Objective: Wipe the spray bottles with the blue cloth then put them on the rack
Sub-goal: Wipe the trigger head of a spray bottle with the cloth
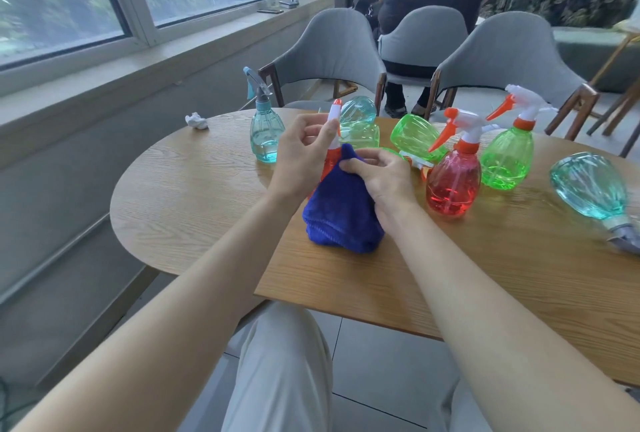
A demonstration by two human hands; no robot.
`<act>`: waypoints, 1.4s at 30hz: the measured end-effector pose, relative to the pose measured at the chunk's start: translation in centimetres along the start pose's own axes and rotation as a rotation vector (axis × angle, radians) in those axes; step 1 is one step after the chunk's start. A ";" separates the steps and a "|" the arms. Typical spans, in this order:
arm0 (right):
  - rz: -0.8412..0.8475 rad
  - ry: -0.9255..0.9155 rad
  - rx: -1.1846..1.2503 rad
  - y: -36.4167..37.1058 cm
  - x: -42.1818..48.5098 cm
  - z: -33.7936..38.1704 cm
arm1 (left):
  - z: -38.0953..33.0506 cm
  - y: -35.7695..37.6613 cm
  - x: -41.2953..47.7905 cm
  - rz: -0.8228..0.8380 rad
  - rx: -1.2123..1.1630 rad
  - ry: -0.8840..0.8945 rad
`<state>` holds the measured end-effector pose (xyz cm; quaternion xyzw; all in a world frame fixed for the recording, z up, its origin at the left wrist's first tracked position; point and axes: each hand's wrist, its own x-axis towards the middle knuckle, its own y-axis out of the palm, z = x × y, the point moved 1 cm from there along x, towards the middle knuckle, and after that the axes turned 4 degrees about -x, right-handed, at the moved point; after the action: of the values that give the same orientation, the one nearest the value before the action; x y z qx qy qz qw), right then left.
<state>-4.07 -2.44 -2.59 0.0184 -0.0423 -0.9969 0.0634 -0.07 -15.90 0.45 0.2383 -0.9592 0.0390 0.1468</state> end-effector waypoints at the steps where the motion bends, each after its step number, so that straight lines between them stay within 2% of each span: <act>1: -0.014 -0.054 0.011 0.4 -0.1 0.4 | -0.1 0.0 0.1 0.003 -0.005 -0.003; 4: -0.059 -0.224 -0.072 1.5 -0.3 1.1 | 0.0 -0.3 0.2 0.023 0.002 -0.022; 7: -0.032 -0.293 -0.240 1.5 -0.7 0.3 | 0.0 -0.4 0.2 0.030 0.027 -0.030; 13: -0.012 -0.160 -0.561 -0.8 -0.3 -2.4 | -0.1 0.0 0.3 0.005 0.048 -0.030; 17: -0.047 -0.299 -0.387 -0.1 -1.2 -1.4 | -0.1 0.3 0.0 -0.012 0.042 -0.030; 20: -0.001 -0.394 -0.381 1.0 -1.8 -0.2 | 0.0 0.3 -0.1 -0.008 0.052 -0.041; 24: 0.079 -0.283 -0.516 0.0 -1.8 -1.8 | 0.0 0.3 0.0 0.039 0.144 -0.079; 27: 0.061 -0.178 -0.616 -1.0 -1.2 -3.2 | -0.3 0.0 -0.1 0.099 0.153 -0.115; 29: 0.026 -0.189 -0.605 -1.3 -0.9 -3.2 | -0.2 -0.2 -0.3 0.124 0.124 -0.112; 33: -0.049 -0.323 -0.407 -0.4 -1.8 -1.5 | -0.4 -0.4 -0.8 0.104 0.153 -0.127; 35: -0.024 -0.364 -0.389 0.5 -2.3 -1.2 | -0.8 -0.4 -1.2 0.169 0.183 -0.093; 39: 0.102 -0.327 -0.457 0.2 -2.0 -2.4 | -0.1 -0.9 -1.4 0.239 0.267 0.000; 42: 0.089 -0.215 -0.472 -1.0 -1.8 -3.3 | 0.4 -1.0 -1.3 0.208 0.296 0.060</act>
<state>-2.30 -1.53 -5.91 -0.1047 0.1840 -0.9717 0.1046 1.38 -16.25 -0.26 0.1555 -0.9577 0.2017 0.1337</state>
